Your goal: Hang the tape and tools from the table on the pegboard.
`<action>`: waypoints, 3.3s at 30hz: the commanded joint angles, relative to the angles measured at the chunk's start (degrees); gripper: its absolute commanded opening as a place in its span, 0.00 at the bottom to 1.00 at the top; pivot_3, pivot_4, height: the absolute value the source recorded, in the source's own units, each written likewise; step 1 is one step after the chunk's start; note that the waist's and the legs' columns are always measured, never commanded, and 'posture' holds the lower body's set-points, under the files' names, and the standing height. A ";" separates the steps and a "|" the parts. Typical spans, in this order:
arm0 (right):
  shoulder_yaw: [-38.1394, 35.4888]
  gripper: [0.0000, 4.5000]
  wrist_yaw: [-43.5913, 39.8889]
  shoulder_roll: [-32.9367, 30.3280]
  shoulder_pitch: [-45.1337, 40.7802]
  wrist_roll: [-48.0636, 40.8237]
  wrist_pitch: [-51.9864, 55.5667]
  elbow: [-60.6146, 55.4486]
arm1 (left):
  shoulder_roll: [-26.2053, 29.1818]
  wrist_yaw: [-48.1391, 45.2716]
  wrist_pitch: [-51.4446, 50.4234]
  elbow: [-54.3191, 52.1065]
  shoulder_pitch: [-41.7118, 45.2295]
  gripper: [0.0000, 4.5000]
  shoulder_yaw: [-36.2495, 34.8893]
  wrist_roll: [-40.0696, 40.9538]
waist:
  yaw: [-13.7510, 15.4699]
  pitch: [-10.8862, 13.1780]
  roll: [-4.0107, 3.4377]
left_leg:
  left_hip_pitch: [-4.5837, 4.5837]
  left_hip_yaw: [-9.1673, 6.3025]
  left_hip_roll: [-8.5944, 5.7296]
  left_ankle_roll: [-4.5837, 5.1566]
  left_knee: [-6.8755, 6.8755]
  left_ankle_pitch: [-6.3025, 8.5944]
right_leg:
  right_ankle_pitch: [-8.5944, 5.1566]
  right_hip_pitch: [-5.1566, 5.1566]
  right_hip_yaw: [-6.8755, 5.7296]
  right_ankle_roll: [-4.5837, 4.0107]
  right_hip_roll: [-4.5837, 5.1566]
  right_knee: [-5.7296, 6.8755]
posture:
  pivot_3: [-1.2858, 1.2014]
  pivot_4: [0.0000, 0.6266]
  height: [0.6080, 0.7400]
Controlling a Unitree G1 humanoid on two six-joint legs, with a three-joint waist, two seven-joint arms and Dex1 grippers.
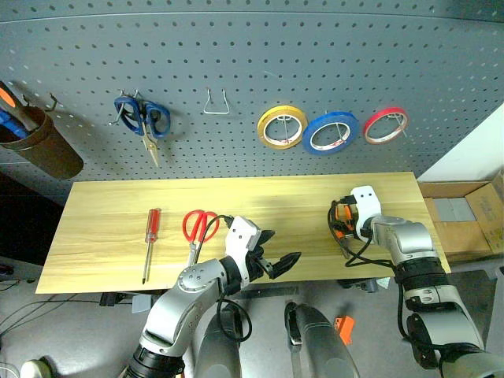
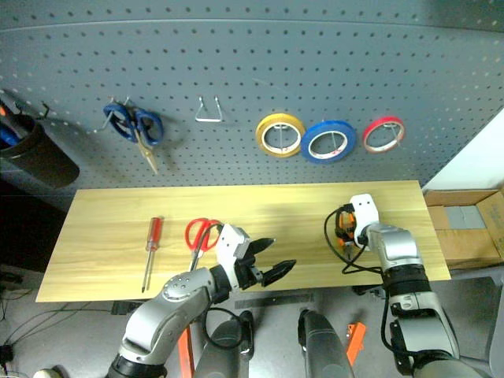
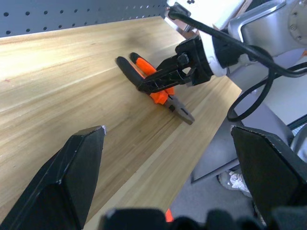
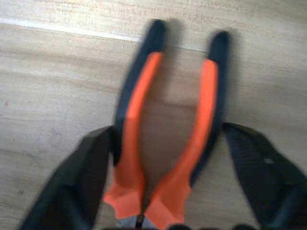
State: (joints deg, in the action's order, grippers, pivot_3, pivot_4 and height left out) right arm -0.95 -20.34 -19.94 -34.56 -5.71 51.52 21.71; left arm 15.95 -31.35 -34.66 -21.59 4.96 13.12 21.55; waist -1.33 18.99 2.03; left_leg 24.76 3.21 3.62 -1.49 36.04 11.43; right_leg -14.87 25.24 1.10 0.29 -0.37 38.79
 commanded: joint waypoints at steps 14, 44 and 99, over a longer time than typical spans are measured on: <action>6.60 0.59 -10.70 -5.59 15.59 -5.33 -5.34 -47.53 | 2.82 -1.23 -3.63 -7.76 -2.22 1.00 -6.63 7.23 | -0.07 0.04 -0.12 | 0.16 -0.03 0.03 -0.09 -0.12 0.04 | -0.06 0.13 -0.04 0.10 -0.02 -0.18 | 0.55 0.48 1.00; 4.74 0.59 8.28 24.12 -24.62 -1.04 -45.88 -11.69 | 1.76 23.66 2.15 -9.20 8.74 1.00 -21.29 6.43 | 3.66 -4.03 1.11 | 0.19 -0.10 0.01 -0.37 -0.03 -0.21 | 0.32 0.07 -0.47 -0.54 -0.08 0.09 | 0.61 0.27 1.00; 9.78 0.59 18.22 30.29 -25.03 11.63 -72.63 23.06 | 0.42 12.37 7.24 6.71 17.58 1.00 -16.78 1.88 | 4.69 -4.04 1.10 | 0.15 -0.60 0.06 -0.36 0.01 -0.23 | 0.37 -0.01 -0.64 -0.64 0.00 0.23 | 0.61 0.35 1.00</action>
State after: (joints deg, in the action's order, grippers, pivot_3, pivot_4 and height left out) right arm 7.49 -1.26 8.29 -60.71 5.40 -21.73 47.49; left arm 16.54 -18.33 -28.27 -13.22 22.68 -3.92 23.72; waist 3.36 14.95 3.14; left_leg 24.91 2.62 3.68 -1.86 36.05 11.20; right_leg -14.50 25.23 0.46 -0.35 -0.37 39.02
